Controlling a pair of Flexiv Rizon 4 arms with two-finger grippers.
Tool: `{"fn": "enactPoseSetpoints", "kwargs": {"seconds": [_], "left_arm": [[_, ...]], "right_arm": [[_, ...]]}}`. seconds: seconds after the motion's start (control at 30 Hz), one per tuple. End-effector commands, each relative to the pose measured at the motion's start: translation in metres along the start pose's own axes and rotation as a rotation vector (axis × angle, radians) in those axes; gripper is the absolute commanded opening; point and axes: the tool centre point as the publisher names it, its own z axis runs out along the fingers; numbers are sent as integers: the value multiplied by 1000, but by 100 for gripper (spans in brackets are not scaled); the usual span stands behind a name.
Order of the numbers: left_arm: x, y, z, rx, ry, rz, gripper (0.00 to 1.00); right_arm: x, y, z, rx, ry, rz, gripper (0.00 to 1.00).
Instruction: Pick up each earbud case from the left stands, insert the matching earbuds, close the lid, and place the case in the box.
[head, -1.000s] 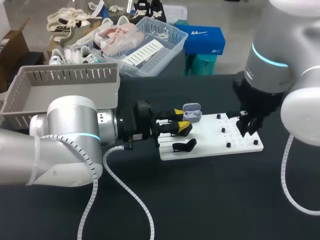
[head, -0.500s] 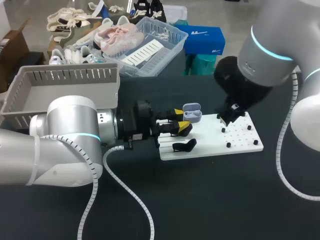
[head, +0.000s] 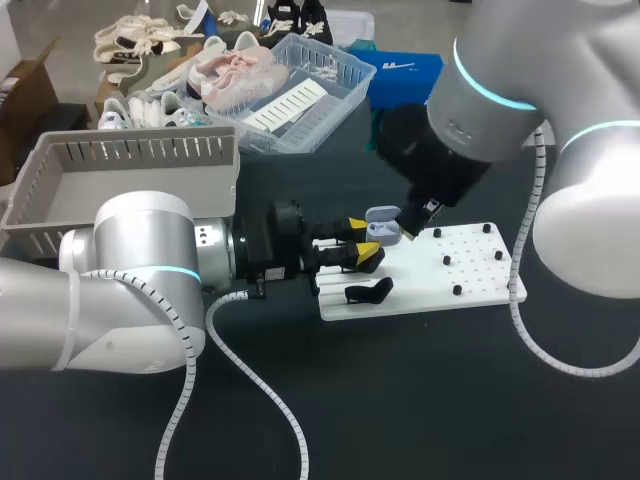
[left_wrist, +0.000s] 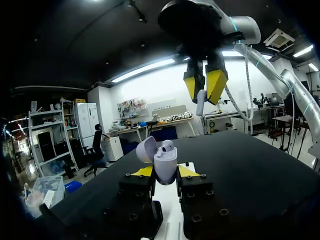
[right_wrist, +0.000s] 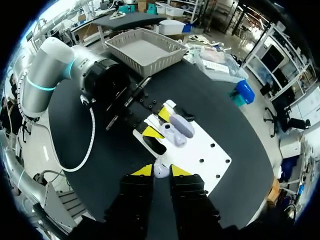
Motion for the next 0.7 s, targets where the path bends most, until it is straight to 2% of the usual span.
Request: {"fn": "enactPoseSetpoints", "kwargs": {"seconds": [0.03,0.27,0.43,0.7], "left_arm": [[0,-2,1,-10,1,3,0],[0,-2,1,-10,1,3,0],[0,-2,1,-10,1,3,0],[0,-2,1,-10,1,3,0]], "right_arm": [[-11,7,5,69,21,-48,0],[-17,19,9,102,26,-141,0],[-20,20,18,99,54,-169,0],[-30,5,33,61,110,-109,0]]}}
